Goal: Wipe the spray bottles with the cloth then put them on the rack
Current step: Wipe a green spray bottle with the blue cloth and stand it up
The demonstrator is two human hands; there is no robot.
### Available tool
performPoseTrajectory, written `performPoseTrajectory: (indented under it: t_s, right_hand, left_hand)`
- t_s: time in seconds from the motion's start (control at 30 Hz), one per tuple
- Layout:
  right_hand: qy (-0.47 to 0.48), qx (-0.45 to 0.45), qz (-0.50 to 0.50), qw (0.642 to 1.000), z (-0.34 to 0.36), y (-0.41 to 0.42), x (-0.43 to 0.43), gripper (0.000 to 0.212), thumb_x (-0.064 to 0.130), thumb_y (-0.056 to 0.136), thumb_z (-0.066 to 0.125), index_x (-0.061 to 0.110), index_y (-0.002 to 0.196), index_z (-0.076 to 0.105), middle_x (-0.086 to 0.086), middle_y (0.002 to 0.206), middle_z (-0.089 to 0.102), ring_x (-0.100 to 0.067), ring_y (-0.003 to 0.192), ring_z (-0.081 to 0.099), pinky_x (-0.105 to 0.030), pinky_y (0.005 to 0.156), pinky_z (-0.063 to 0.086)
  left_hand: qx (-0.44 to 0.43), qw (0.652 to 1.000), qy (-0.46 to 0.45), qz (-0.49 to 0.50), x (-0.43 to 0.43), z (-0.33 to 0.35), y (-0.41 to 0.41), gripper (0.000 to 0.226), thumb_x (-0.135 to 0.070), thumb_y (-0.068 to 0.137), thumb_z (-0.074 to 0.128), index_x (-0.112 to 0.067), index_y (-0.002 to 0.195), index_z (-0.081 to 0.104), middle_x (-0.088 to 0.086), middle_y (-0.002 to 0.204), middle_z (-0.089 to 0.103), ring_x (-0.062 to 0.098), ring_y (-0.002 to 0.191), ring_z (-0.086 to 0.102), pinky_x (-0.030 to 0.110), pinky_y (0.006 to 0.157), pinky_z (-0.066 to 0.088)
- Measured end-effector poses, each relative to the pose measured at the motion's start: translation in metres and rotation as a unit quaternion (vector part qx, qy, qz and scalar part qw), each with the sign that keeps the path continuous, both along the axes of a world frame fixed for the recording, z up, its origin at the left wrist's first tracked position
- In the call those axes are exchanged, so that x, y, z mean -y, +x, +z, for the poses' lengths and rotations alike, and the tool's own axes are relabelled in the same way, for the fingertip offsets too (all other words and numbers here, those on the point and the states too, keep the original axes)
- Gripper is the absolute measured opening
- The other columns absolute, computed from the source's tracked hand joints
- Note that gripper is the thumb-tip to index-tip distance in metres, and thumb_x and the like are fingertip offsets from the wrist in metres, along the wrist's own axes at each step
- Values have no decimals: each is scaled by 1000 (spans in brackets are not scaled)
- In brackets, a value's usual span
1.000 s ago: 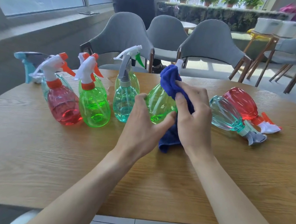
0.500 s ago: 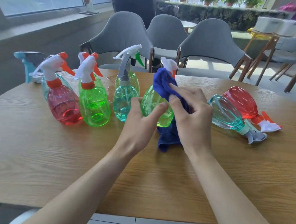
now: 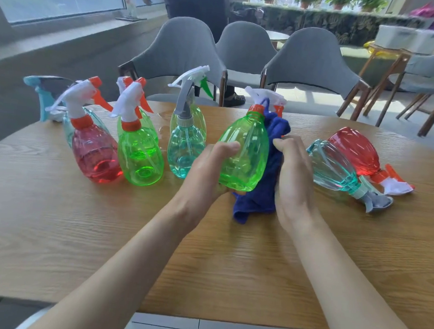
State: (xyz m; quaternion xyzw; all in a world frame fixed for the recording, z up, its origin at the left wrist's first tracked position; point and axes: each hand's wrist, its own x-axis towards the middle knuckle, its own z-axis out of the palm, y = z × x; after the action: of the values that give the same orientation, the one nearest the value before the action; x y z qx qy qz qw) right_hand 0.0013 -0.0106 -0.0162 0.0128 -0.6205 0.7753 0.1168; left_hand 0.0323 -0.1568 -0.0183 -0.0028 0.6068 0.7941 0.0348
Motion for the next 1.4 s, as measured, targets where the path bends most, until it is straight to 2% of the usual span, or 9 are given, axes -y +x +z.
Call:
performPoseTrajectory:
  t_s: [0.27,0.4,0.6,0.8,0.87,1.0,1.13,1.3,1.4]
  right_hand:
    - [-16,21,6,1000,2,-3,-2,30,48,101,62,32,76,57,10,82,61,-16,84,59,-43,83,46]
    - [12,25,12,1000,-4,-3,2,20,52,100,58,32,98,62,2,107,67,-22,106,65,-52,102,52]
    - [92,-41,15,995,-6,7,6,22,31,112,51,25,91,47,6,88,49,-8,80,47,-34,77,41]
    - [5,0,27,1000,-4,-1,4,21,53,100,53,44,108,70,2,125,70,-30,129,62,-63,117,41]
    - [35,-17,38,999,-3,4,6,38,60,100,52,41,131,66,8,141,65,-18,139,56,-56,121,39]
    - [135,-98,32,985,3,17,12,27,30,117,40,48,127,58,48,116,61,24,118,51,-4,103,35]
    - [233,-162,19,959,-5,17,18,37,24,115,44,36,149,53,27,135,59,12,129,50,-7,105,33]
    - [202,-150,-12,968,0,13,13,30,22,114,49,41,133,61,38,100,66,3,92,58,-8,80,43]
    - [208,-153,26,966,1,18,16,33,18,109,57,42,130,67,32,114,70,10,103,61,-7,89,42]
  left_hand:
    - [-25,995,-89,-27,6,-6,-2,45,-54,77,71,-33,116,73,8,123,76,28,116,74,63,104,56]
    - [-46,991,-129,9,1,-8,1,53,-60,76,71,-24,115,67,3,113,77,27,112,74,66,105,53]
    - [-7,999,-33,8,7,0,-3,79,-53,73,72,-5,134,63,27,134,67,40,117,71,66,102,56]
    - [-20,996,-83,-32,-1,-4,3,65,-54,75,72,-13,124,64,23,131,67,39,118,70,67,101,56]
    - [-24,997,-68,-7,-3,-1,4,66,-53,73,73,-10,123,63,19,121,69,32,105,74,65,95,58]
    - [-9,993,-107,42,2,1,-1,50,-56,76,76,-24,113,65,-13,96,76,9,96,75,55,94,62]
    - [-38,966,-248,55,4,2,12,29,-37,101,69,-41,99,41,-45,62,58,-33,65,51,-1,69,43]
    - [-118,917,-365,111,0,-2,16,53,-37,90,80,-24,122,39,-19,89,61,-19,79,58,4,71,43]
    - [-132,893,-406,144,0,-4,16,59,-50,88,79,-28,119,34,-14,98,60,-5,89,60,10,75,45]
